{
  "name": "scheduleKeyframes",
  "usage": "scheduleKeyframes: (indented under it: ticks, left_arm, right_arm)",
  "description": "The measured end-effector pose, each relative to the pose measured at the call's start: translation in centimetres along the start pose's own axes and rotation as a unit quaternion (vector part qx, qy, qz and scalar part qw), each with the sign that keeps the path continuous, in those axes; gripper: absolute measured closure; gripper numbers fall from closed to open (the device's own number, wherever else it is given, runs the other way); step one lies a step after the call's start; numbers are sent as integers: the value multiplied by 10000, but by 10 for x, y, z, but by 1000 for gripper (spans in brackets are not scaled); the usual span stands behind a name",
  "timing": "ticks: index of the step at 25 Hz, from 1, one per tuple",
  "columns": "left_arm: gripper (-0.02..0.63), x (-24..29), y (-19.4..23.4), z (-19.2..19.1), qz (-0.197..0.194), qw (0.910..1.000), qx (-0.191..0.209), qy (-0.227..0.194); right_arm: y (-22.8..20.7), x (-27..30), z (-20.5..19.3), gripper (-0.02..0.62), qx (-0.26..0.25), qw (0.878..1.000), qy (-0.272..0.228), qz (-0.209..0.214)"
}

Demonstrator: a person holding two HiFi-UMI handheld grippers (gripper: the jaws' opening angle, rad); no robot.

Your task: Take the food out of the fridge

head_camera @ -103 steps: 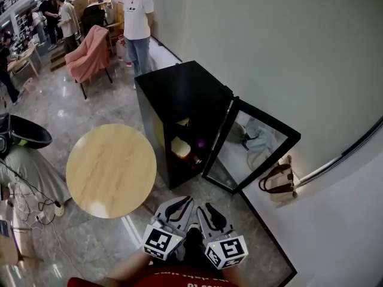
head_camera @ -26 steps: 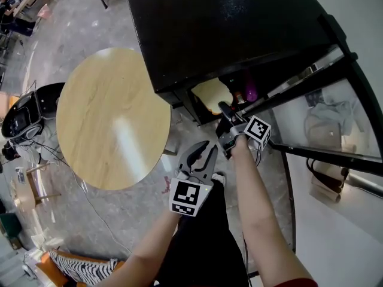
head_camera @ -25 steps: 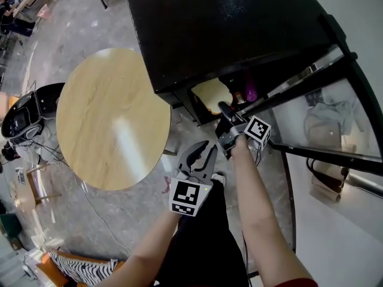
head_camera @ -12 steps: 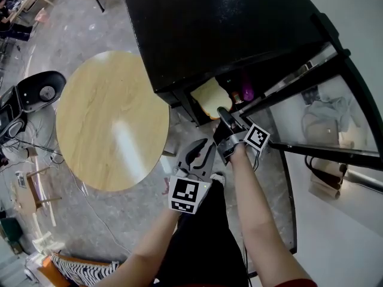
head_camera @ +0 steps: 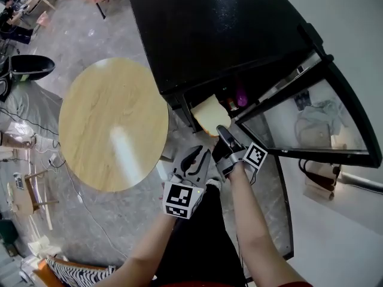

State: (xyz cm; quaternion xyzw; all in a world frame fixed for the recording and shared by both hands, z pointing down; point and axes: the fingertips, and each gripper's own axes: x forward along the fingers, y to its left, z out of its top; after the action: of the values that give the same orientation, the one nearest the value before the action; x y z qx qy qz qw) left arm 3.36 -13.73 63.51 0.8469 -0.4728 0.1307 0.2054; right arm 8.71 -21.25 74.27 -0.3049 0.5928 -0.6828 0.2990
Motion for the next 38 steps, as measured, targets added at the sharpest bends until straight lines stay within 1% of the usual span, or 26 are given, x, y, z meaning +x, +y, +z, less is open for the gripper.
scheduleKeyframes:
  ticks: [5, 9, 12, 16, 19, 23, 27, 31, 34, 38]
  left_arm:
    - [529, -19, -1, 1, 30, 10000, -23, 64]
    - [529, -31, -3, 0, -35, 9999, -12, 102]
    - [529, -39, -9, 0, -111, 9998, 47, 128]
    - [529, -59, -20, 5, -265, 9995, -85, 114]
    - [529, -83, -28, 14, -381, 9992, -97, 70]
    - [529, -115, -30, 25, -494, 9981, -377, 5]
    - [529, -140, -23, 33, -386, 9980, -482, -131]
    - [529, -154, -17, 39, -285, 9975, -590, -270]
    - [529, -169, -10, 46, -121, 9969, -626, -464]
    - [529, -190, 7, 43, 172, 9962, -672, -531]
  right_arm:
    - [15, -33, -17, 505, 151, 9998, -80, 136]
    - [32, -50, -36, 505, 107, 9997, 105, 197]
    - [47, -58, -46, 505, 174, 9992, 158, 319]
    - [73, -72, -63, 505, 308, 9981, 187, 497]
    - [94, -79, -79, 505, 333, 9970, 277, 634]
    - [117, -87, -96, 505, 338, 9958, 437, 733]
    - [129, -87, -115, 505, 337, 9944, 663, 755]
    - [142, -76, -137, 505, 432, 9914, 876, 875]
    - [153, -63, -157, 505, 331, 9880, 1176, 943]
    - [161, -42, -182, 505, 158, 9835, 1515, 981]
